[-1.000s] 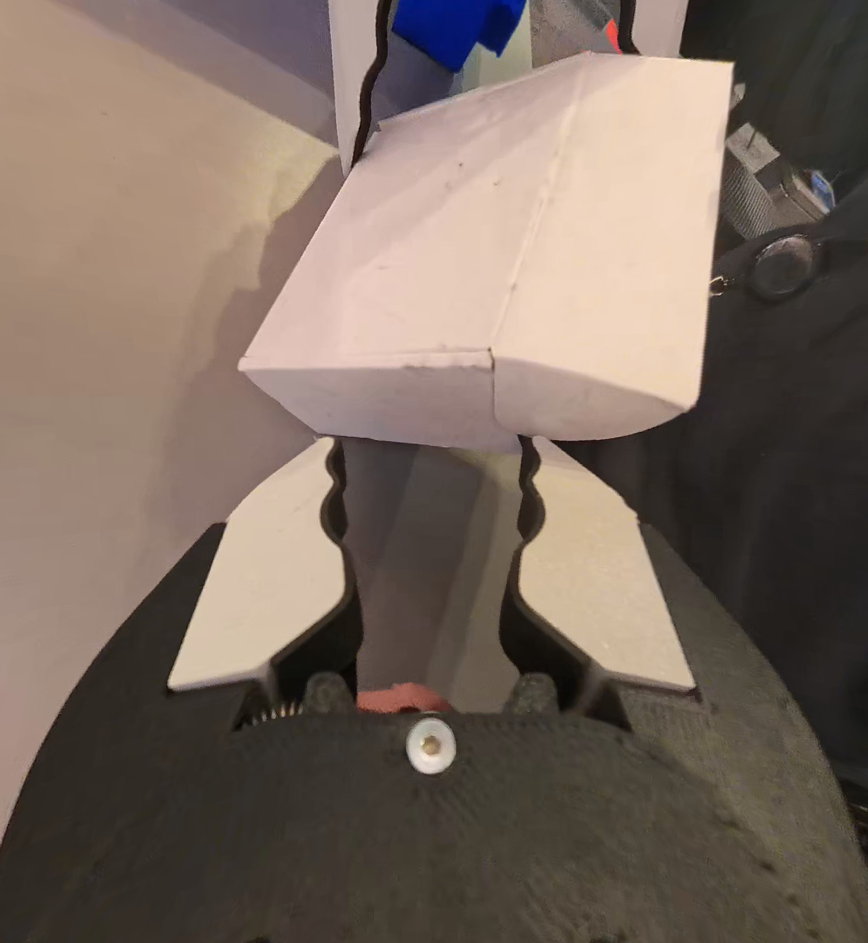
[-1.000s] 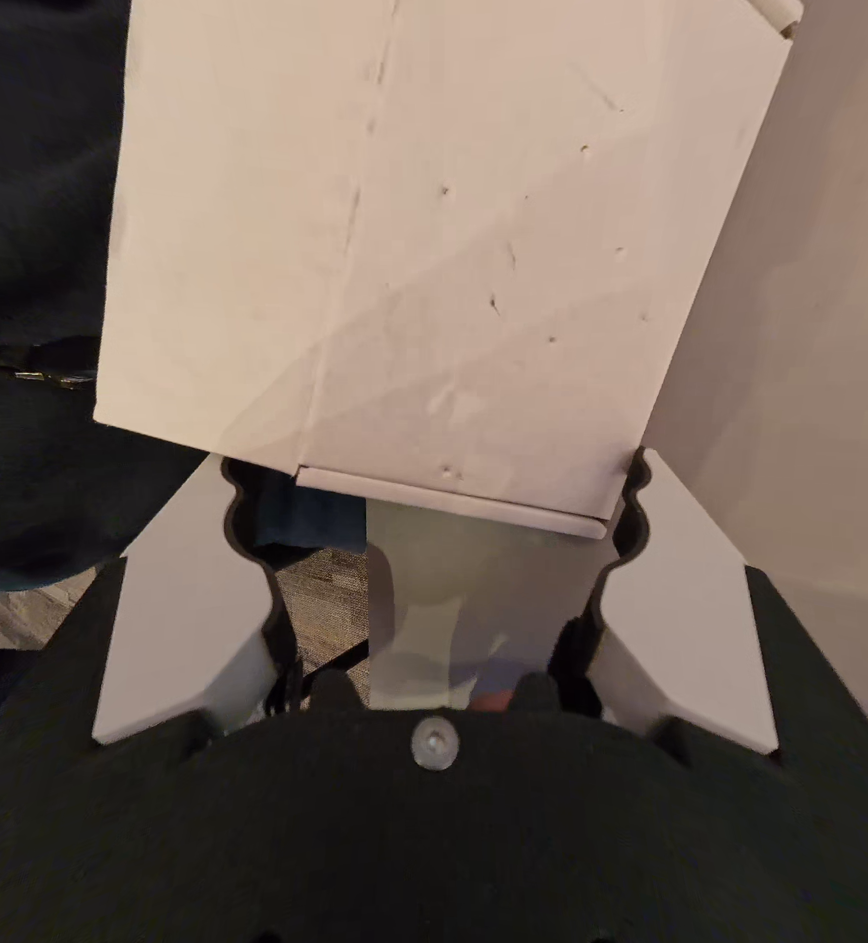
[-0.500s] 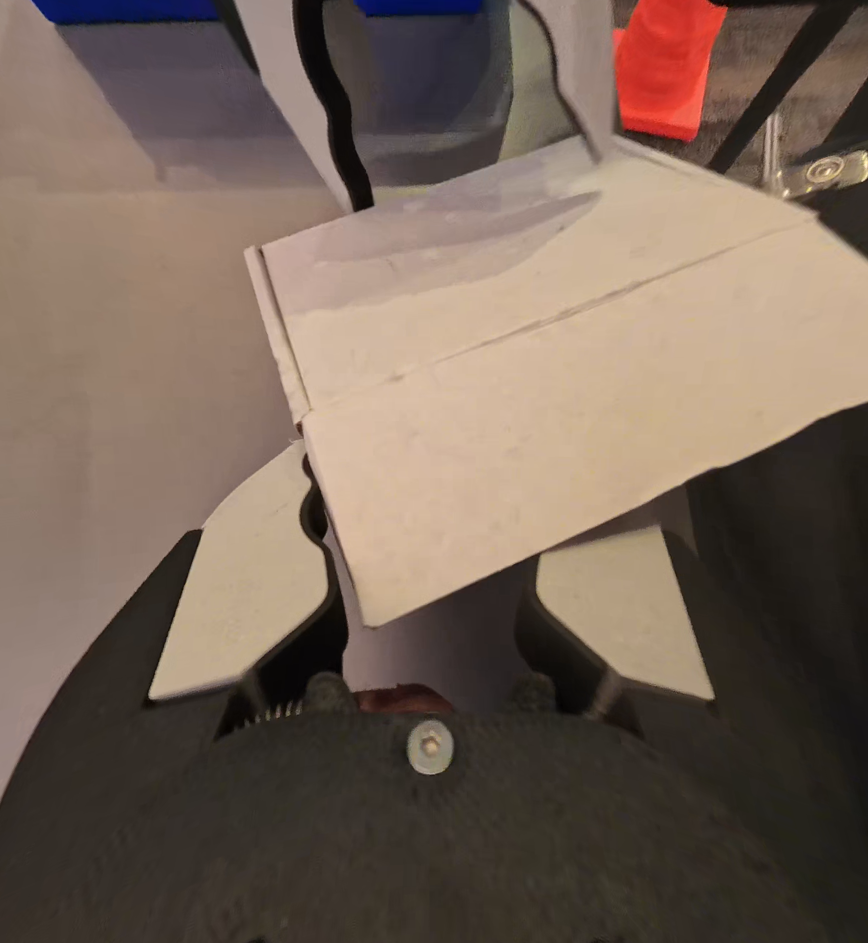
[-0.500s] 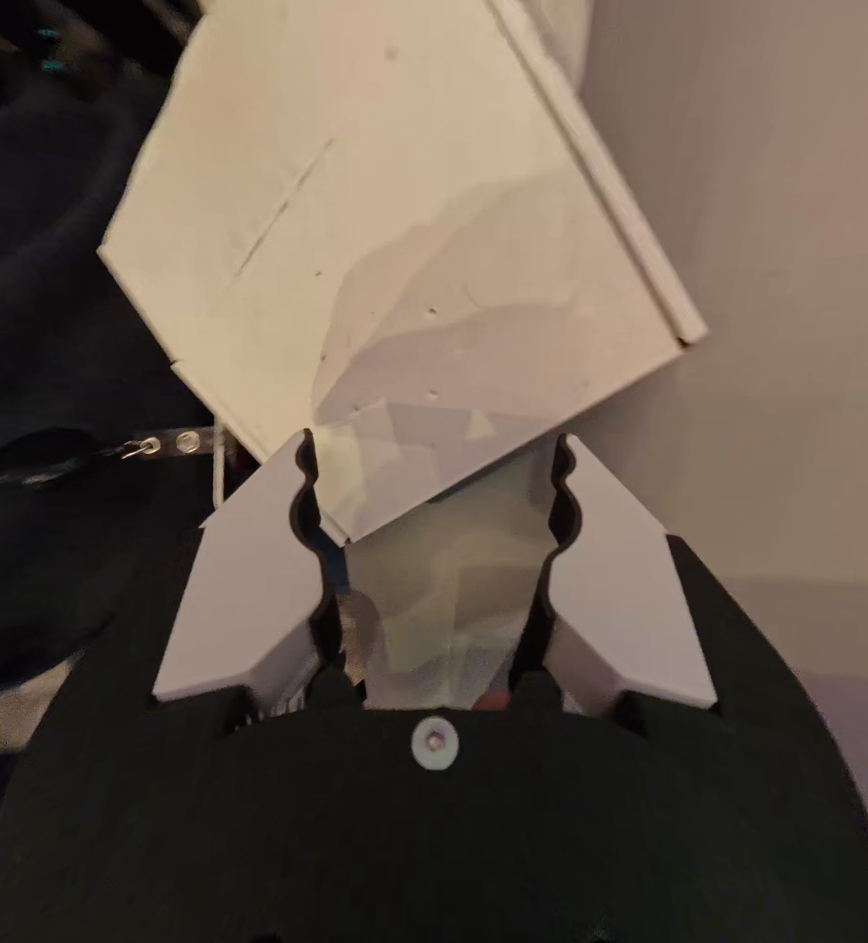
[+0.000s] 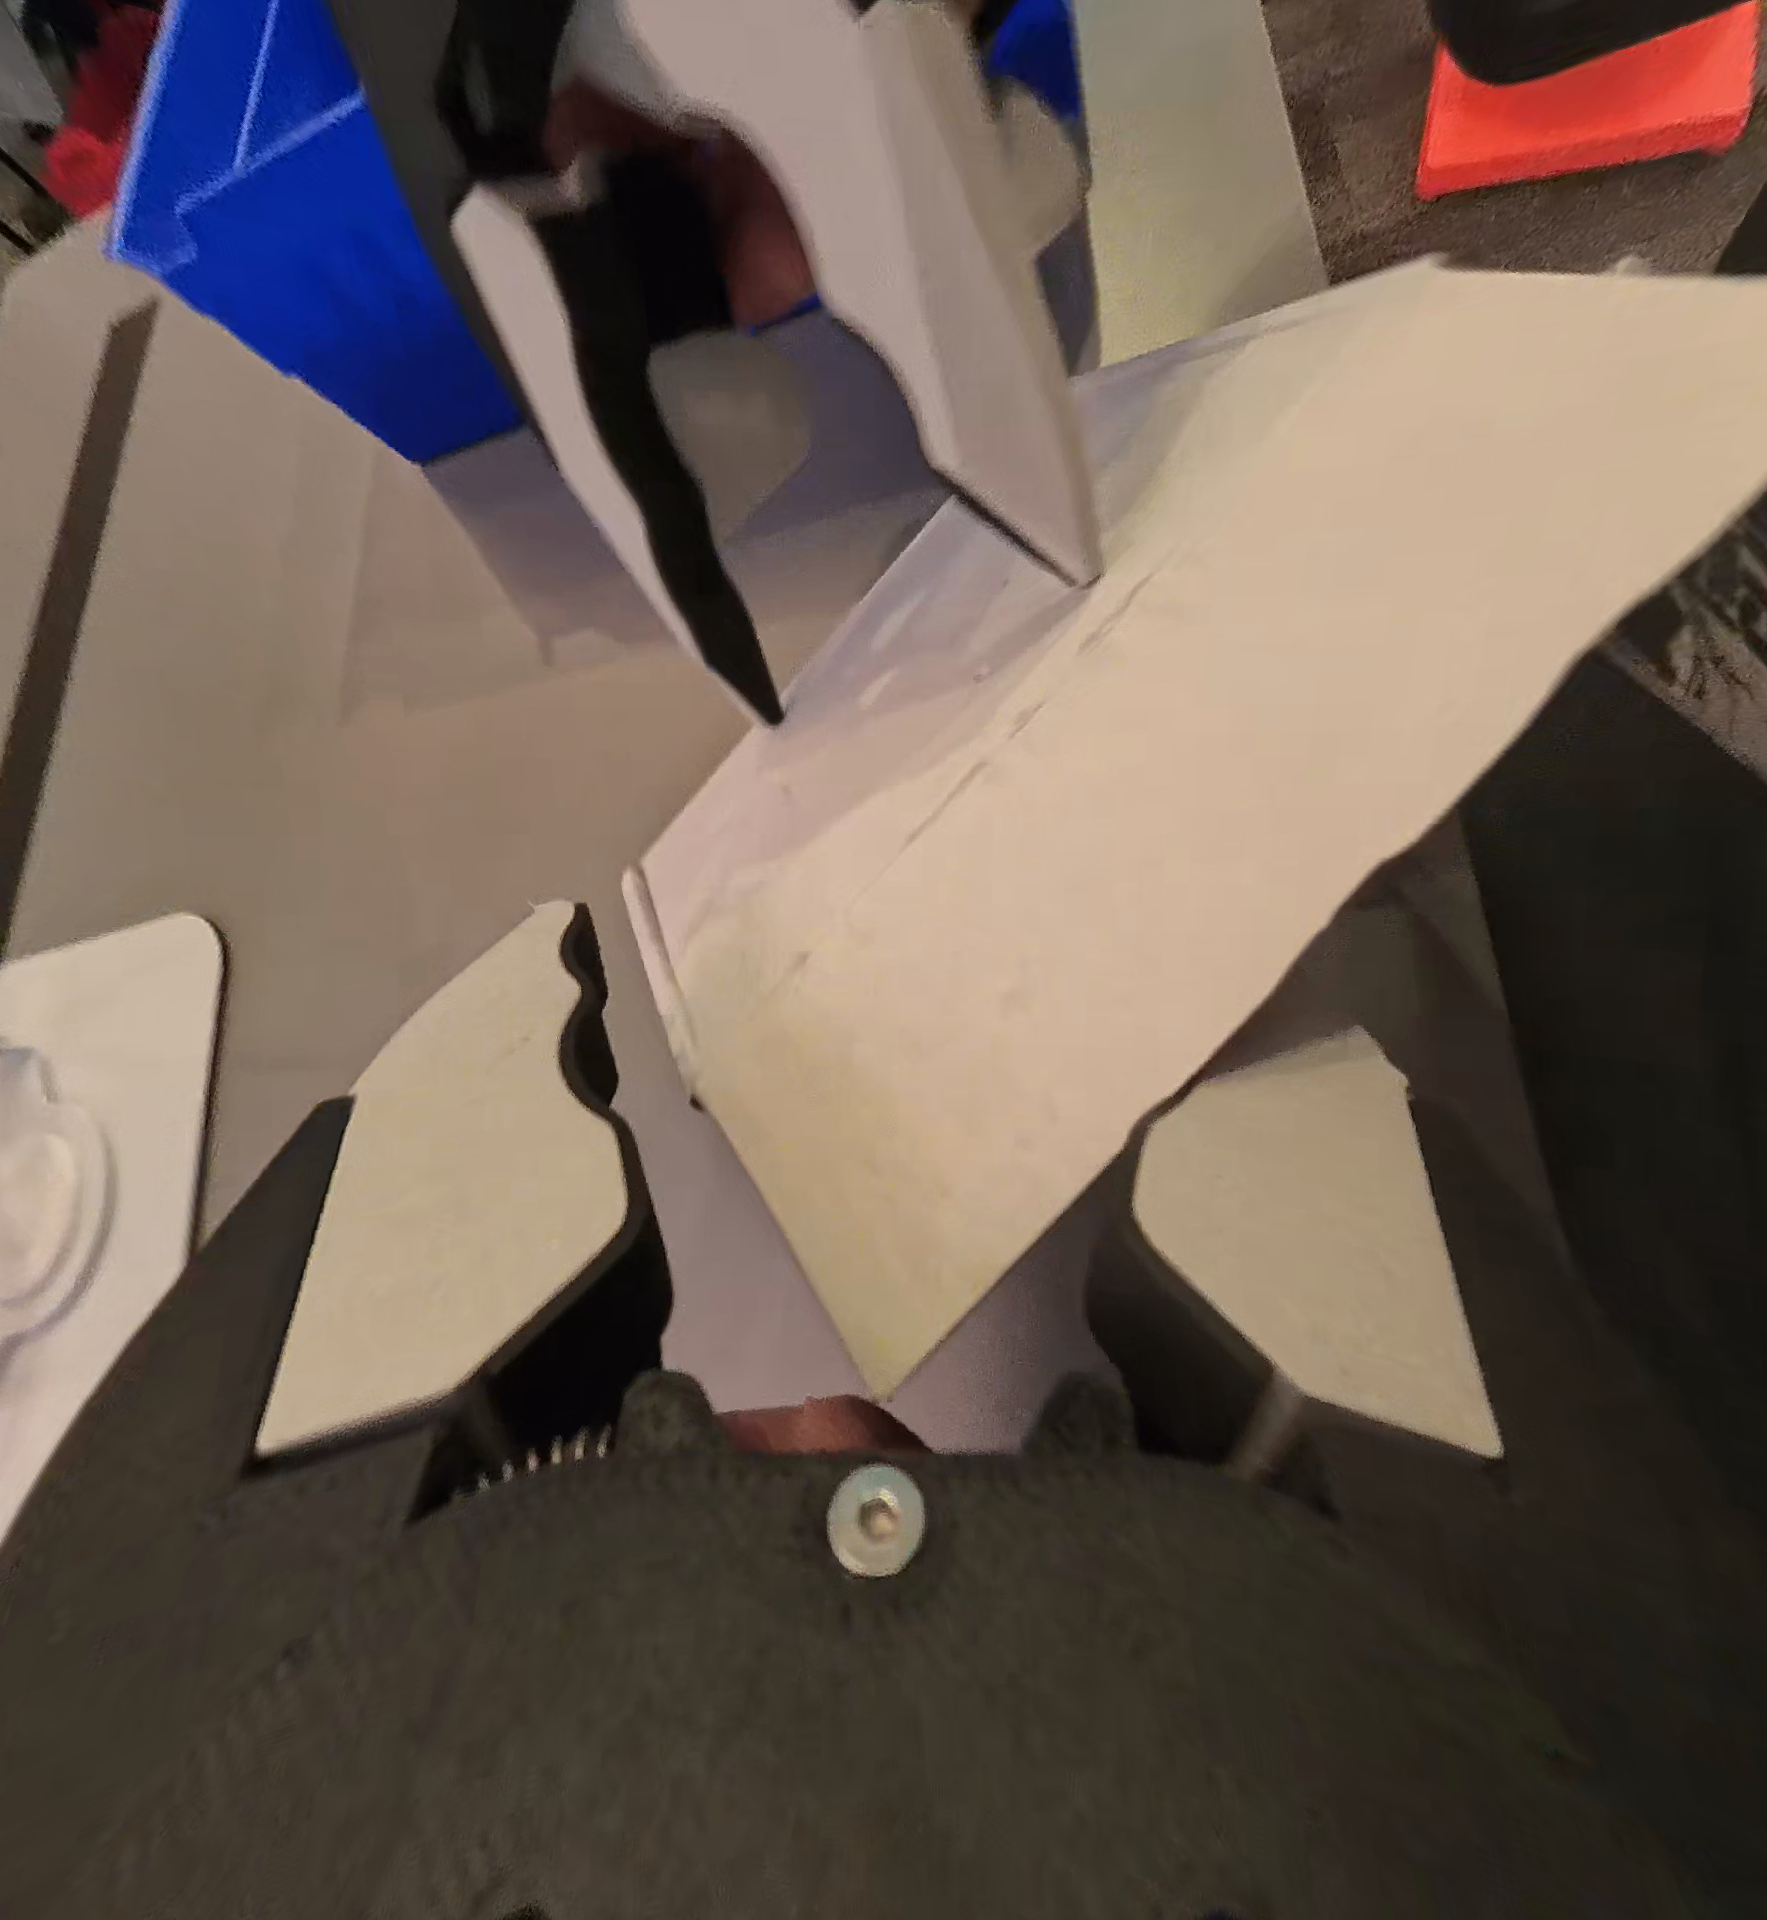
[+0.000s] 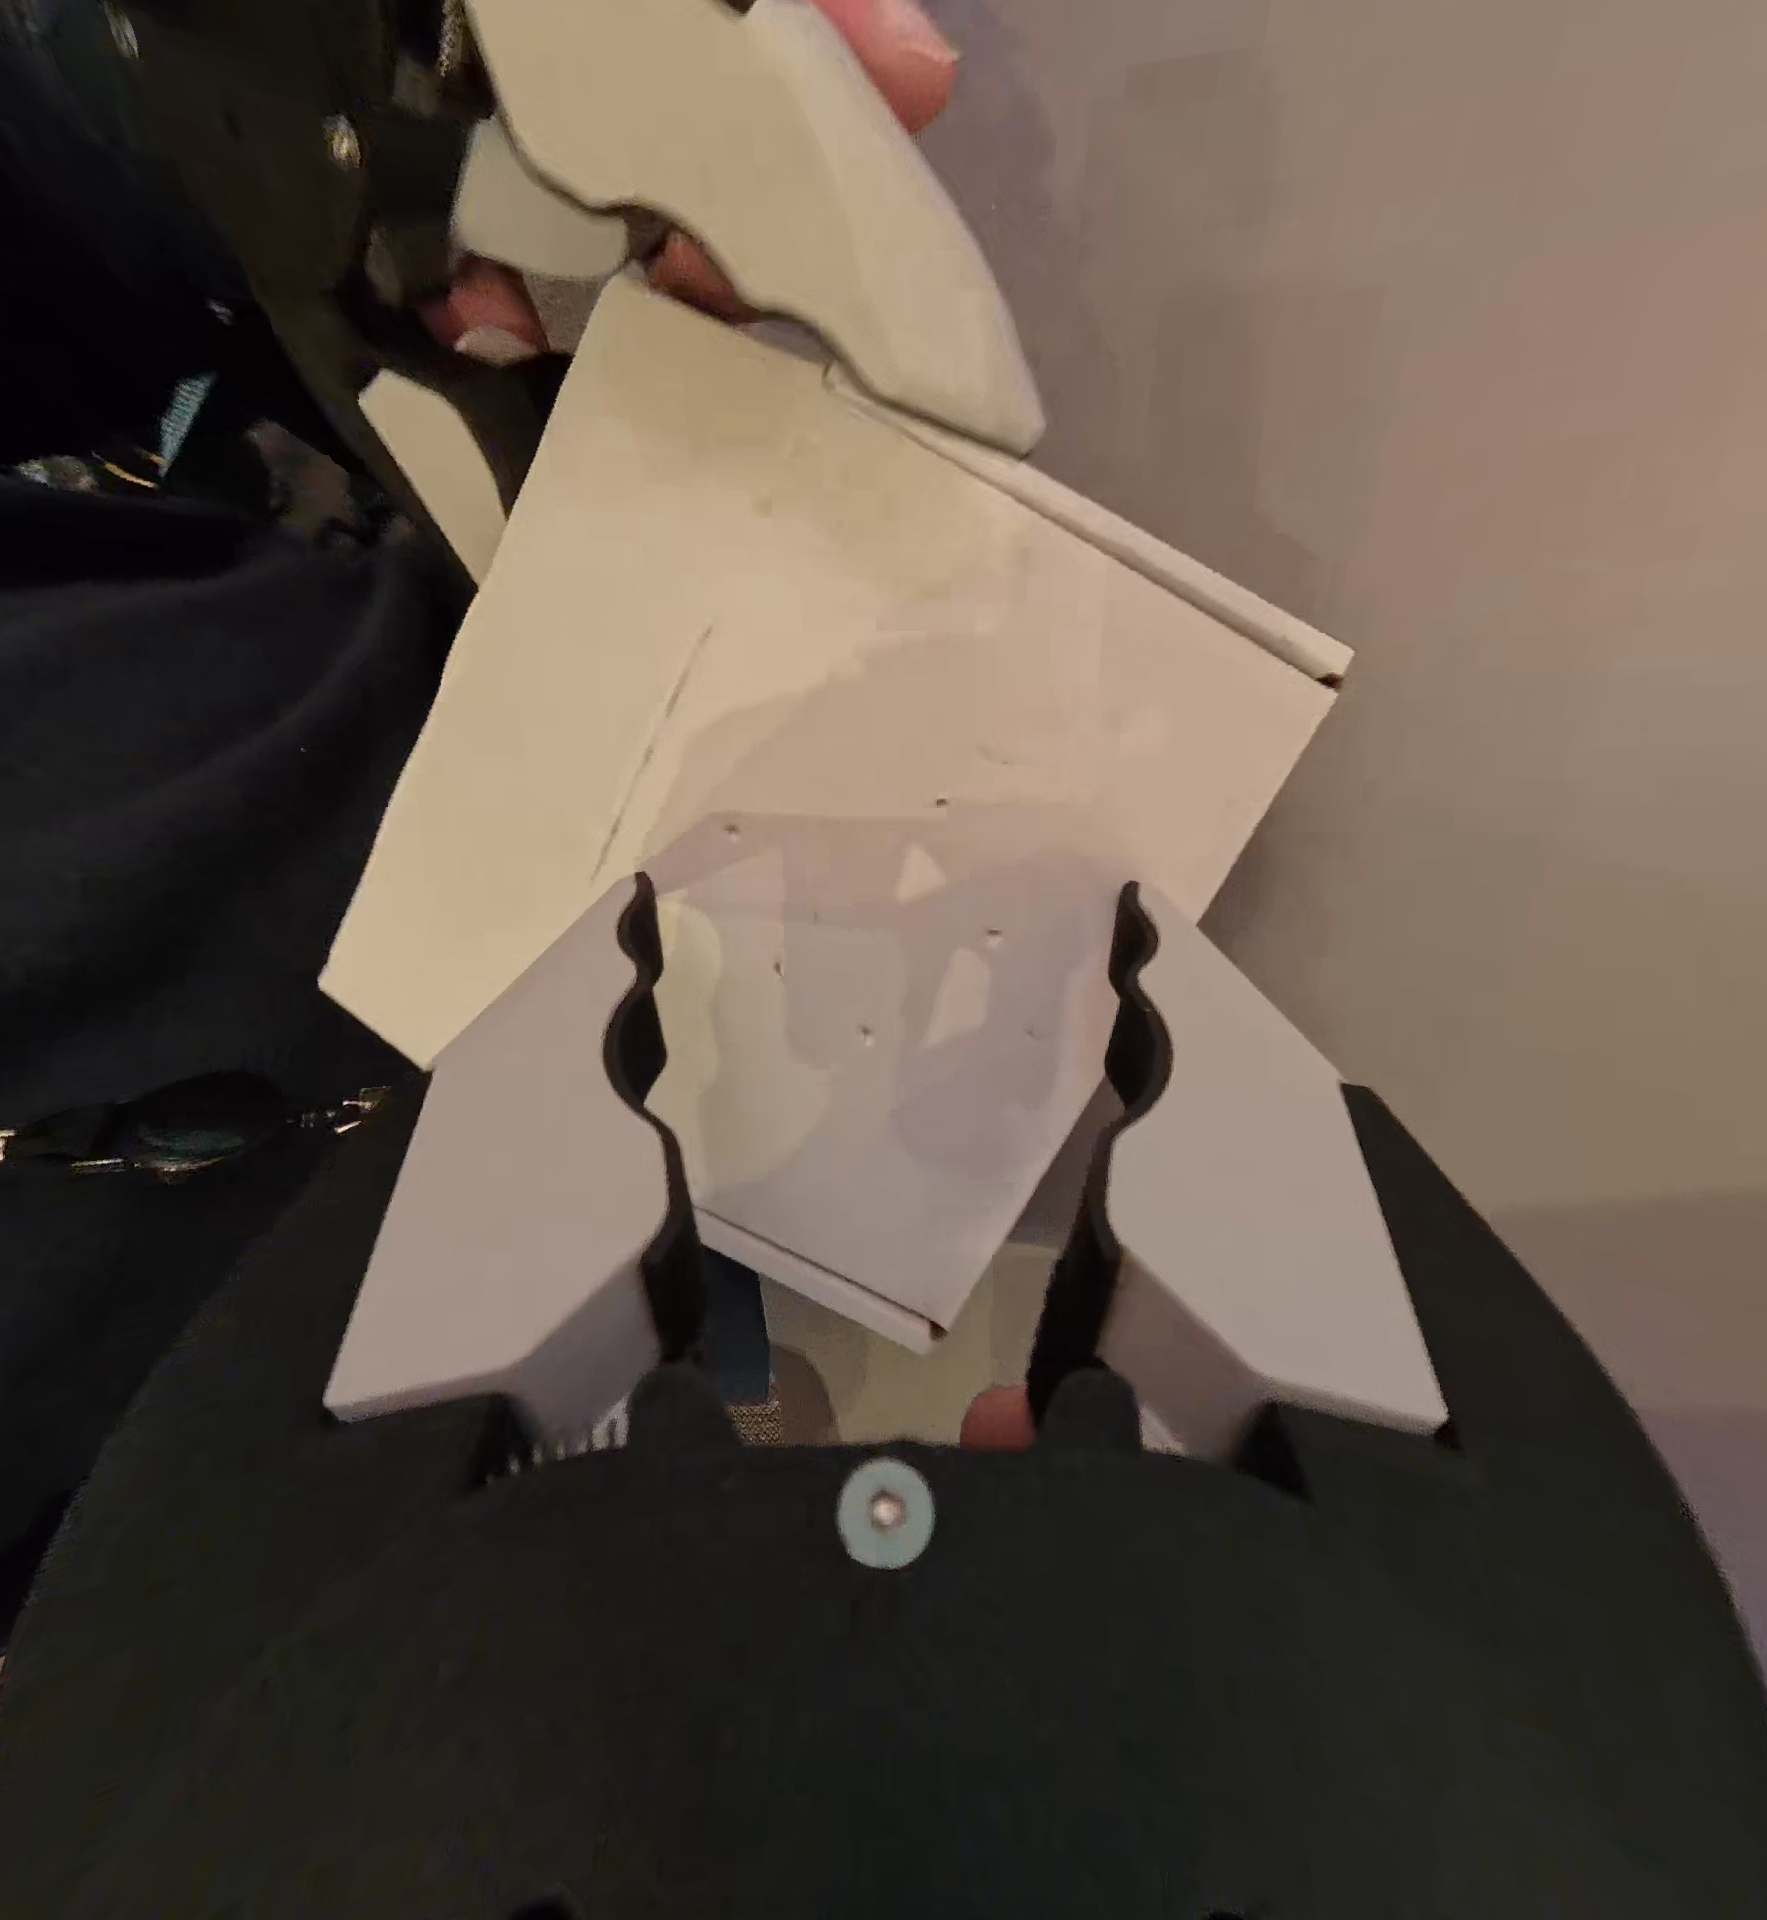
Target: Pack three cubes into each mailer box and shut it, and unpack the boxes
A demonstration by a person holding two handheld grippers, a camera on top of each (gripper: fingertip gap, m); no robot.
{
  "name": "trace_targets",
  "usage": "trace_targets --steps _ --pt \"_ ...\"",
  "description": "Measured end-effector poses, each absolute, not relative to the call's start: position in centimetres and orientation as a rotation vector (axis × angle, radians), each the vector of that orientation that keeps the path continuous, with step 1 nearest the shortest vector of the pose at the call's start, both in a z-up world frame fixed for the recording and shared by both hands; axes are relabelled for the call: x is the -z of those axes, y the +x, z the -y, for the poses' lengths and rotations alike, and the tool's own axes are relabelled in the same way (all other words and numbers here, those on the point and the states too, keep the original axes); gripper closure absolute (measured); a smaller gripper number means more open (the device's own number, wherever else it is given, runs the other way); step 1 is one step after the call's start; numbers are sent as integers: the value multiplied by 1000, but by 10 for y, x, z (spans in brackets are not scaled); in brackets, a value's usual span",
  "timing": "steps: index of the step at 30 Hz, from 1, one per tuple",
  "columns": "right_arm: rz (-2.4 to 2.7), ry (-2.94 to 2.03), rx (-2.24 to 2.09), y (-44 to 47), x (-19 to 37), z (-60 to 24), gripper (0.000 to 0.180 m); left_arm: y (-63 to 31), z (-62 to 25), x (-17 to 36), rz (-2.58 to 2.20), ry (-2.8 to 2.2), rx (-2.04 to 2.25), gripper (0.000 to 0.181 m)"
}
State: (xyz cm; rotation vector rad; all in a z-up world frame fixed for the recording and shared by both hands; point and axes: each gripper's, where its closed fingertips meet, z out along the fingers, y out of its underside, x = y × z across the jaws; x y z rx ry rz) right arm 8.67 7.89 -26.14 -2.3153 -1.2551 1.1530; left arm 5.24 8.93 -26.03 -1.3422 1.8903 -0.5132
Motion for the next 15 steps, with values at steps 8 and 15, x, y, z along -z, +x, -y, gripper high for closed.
trace_targets --steps 8,15 --pt "1274 -2357 -1321 82 258 -106 95 61 -94 254 -1931 -1378 480 97" --pt "1277 -2364 -1388 78 254 -128 94 65 -108 244 -1912 -1513 547 128"
